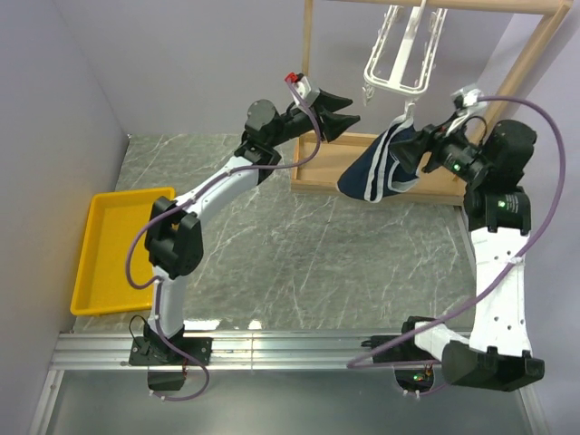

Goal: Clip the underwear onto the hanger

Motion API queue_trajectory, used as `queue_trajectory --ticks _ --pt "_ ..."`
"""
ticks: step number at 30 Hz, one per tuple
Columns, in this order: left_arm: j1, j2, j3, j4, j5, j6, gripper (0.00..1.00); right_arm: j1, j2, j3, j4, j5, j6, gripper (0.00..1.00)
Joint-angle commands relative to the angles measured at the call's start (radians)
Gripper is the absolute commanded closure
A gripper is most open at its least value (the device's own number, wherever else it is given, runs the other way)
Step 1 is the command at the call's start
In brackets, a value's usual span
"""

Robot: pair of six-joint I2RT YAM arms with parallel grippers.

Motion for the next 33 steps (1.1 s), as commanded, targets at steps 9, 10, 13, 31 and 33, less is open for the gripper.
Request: queue_trajectory --ticks 9,10,13,31,33 --pt "-0.003 0.107 0.203 0.117 -0.039 -0.114 0.39 0.120 -0.120 -0.236 0.290 0.171 -0.076 0.34" --pt "-0.005 0.112 0.215 0.118 -0.039 -0.114 0.39 0.127 -0.118 -0.246 0.308 0.171 -0.073 0.34" --pt "-0.010 0.129 0.241 0.131 -0.034 -0.117 0.42 0.140 -0.100 -0.264 0.370 0.165 -0.062 0.34" --pt "-0.042 0.210 0.340 0.109 -0.023 -0.053 0.59 0.192 0.031 -0.215 0.492 0.203 -0.064 0.34" --pt "-0.043 0.210 0.341 0.108 -0.031 -0.042 0.64 0.192 0.035 -0.227 0.515 0.212 -0.068 0.34"
